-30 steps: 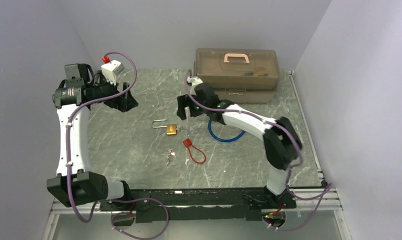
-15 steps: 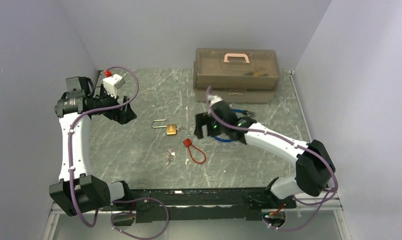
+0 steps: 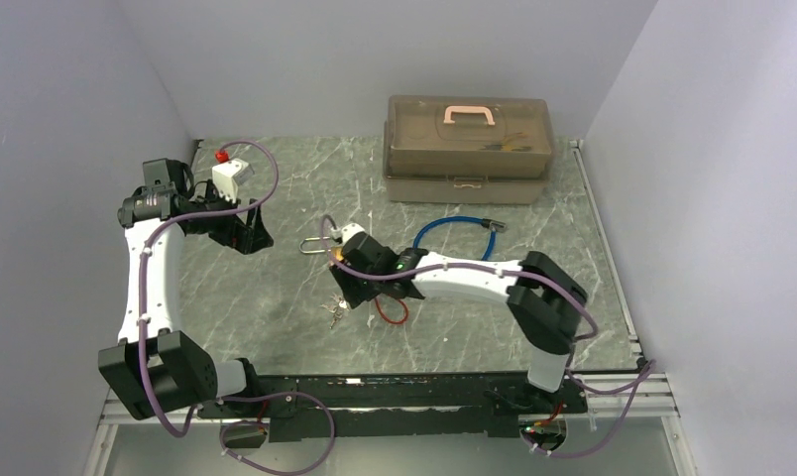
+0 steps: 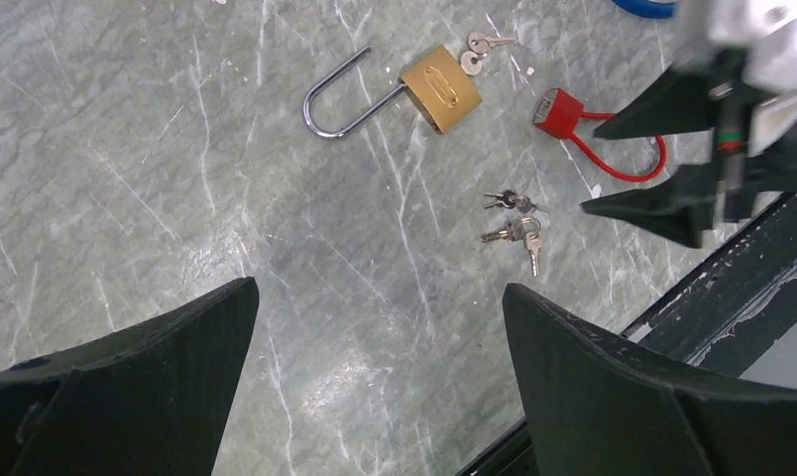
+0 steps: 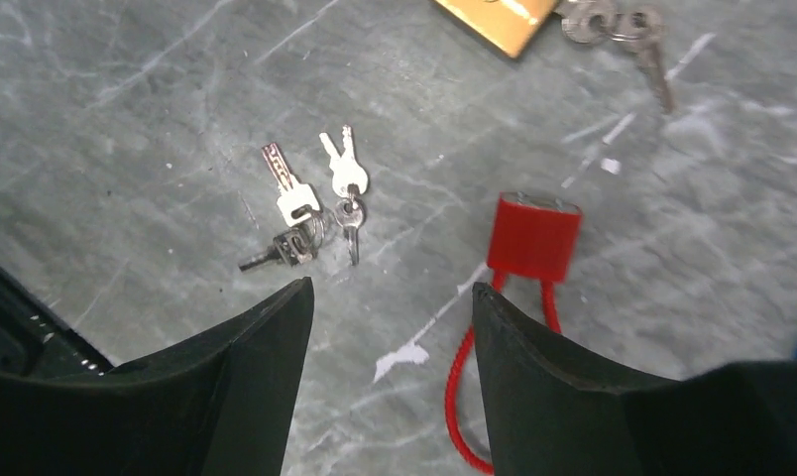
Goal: Unlock with the key
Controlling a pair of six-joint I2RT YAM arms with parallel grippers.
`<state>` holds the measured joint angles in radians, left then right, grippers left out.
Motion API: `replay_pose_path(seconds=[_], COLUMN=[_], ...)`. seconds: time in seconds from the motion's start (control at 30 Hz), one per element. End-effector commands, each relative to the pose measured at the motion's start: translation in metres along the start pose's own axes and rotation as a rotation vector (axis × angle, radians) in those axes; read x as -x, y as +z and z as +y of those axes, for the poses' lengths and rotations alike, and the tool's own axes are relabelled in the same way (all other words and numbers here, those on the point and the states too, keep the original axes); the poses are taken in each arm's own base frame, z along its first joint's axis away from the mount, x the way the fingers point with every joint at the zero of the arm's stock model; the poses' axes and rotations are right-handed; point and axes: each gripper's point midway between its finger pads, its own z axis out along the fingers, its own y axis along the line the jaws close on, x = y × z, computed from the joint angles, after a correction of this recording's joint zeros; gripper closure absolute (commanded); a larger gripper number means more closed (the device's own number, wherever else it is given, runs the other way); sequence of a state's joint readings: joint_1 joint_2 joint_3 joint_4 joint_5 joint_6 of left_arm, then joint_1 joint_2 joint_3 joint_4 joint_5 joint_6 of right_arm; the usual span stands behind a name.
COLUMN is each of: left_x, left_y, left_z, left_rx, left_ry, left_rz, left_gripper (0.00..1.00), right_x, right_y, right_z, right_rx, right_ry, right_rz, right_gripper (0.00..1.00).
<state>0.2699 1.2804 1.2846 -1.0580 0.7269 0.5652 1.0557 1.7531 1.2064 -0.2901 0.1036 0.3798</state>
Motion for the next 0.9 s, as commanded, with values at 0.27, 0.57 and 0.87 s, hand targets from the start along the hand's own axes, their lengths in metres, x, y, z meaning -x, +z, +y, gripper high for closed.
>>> replay_pose_path(seconds=[0.27,0.57,0.87], left_x=[0.007,0.013,0.012], left_y=[-0.005,-0.010,-0.009], left_z=[0.001,0.004,0.002], left_rx=[-0.005,0.029,0.017], left_ry=[0.042,0.045,0.030], left_rz=[0.000,-0.016,-0.011], left_gripper=[0.01,0.00,0.01], right_x=[0.015,0.010,0.005], right_y=[0.054,0.071,0.077], right_z=[0.030,0.034,0.030], right_rx=[0.086,0.100,0.084], right_ry=[-0.082,-0.091,-0.093], right_rz=[-0.012,0.015,0.024], right_gripper=[0.44,0.54,0.78])
